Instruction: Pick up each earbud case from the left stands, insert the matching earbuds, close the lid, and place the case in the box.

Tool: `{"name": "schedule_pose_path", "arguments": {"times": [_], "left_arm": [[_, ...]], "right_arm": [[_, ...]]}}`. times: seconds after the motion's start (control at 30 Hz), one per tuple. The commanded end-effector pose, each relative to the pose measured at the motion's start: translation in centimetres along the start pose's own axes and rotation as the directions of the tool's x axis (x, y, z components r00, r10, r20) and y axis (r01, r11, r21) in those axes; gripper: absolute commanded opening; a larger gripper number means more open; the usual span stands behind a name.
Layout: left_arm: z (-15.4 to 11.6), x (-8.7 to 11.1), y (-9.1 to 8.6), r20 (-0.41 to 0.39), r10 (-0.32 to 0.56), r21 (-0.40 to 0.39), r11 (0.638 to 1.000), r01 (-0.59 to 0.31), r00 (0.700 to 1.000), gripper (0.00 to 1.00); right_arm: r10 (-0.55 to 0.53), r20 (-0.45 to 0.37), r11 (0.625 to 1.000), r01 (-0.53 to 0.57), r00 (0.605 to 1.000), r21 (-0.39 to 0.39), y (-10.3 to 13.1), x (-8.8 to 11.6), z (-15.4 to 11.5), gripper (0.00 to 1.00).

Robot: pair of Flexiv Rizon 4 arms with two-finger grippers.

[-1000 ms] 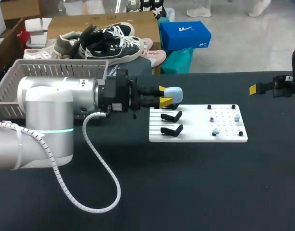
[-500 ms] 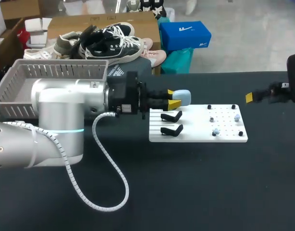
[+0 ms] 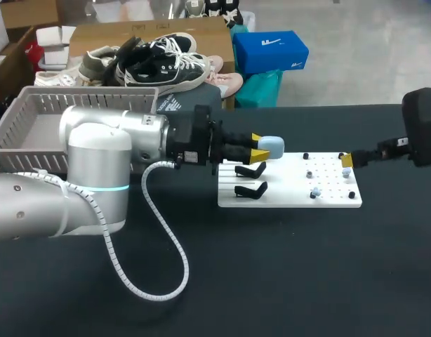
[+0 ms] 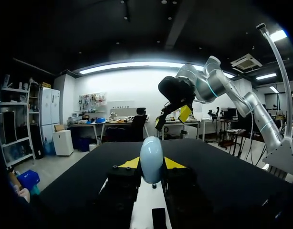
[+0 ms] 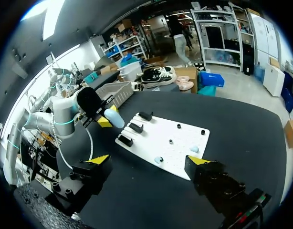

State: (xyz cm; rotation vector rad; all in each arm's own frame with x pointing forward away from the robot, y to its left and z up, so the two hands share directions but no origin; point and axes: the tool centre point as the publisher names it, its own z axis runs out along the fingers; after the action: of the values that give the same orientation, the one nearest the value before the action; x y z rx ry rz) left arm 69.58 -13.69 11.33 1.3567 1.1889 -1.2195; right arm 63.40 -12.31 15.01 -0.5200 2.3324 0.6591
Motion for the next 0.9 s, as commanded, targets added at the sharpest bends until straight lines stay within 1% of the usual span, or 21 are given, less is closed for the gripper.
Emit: {"name": "schedule_pose_path", "arguments": {"times": [0.03,0.13,0.2,0.3,0.37,0.43,0.6,0.63,0.67,0.77,0.9], "left_arm": [[0.5,0.3,0.7,-0.005,-0.001,0.042,0.999,0.001,1.0,0.0],[0.8,0.4,0.9,-0.008,0.001,0.051,0.999,-0.001,1.0,0.0],[0.9,0.4,1.0,-0.009,0.001,0.056,0.998,0.0,1.0,0.0],[1.1,0.3,1.1,-0.007,0.001,0.056,0.998,-0.001,1.0,0.0],[1.2,0.4,1.1,-0.008,0.005,0.038,0.999,-0.004,1.0,0.0],[1.2,0.4,1.1,-0.008,0.005,0.038,0.999,-0.004,1.0,0.0],[1.2,0.4,1.1,-0.008,0.005,0.038,0.999,-0.004,1.0,0.0],[1.2,0.4,1.1,-0.008,0.005,0.038,0.999,-0.004,1.0,0.0],[1.2,0.4,1.1,-0.008,0.005,0.038,0.999,-0.004,1.0,0.0],[1.2,0.4,1.1,-0.008,0.005,0.038,0.999,-0.004,1.0,0.0],[1.2,0.4,1.1,-0.008,0.005,0.038,0.999,-0.004,1.0,0.0]], "right_arm": [[-0.01,-0.002,1.0,0.01,1.0,0.005,1.7,0.2,-0.3,1.0],[-0.027,-0.015,1.0,0.027,1.0,0.001,2.6,0.4,-0.1,1.0],[-0.045,-0.029,0.999,0.046,0.999,0.014,3.0,0.6,0.1,1.0],[-0.039,-0.04,0.999,0.04,0.998,0.011,3.2,0.9,0.5,1.0],[-0.034,-0.048,0.999,0.034,0.998,0.01,3.4,1.1,0.8,1.0],[-0.032,-0.052,0.999,0.033,0.998,0.011,3.7,1.1,1.3,1.0],[-0.053,-0.064,0.998,0.054,0.997,0.011,5.1,0.5,2.5,1.0],[-0.065,-0.066,0.997,0.067,0.996,0.025,5.3,0.3,2.8,1.0],[-0.073,-0.068,0.997,0.075,0.995,0.034,5.4,0.2,3.1,1.0],[-0.077,-0.075,0.997,0.079,0.994,0.027,5.5,-0.2,3.9,1.0],[-0.097,-0.096,0.994,0.102,0.991,0.05,5.4,-0.9,5.1,1.0]]}}
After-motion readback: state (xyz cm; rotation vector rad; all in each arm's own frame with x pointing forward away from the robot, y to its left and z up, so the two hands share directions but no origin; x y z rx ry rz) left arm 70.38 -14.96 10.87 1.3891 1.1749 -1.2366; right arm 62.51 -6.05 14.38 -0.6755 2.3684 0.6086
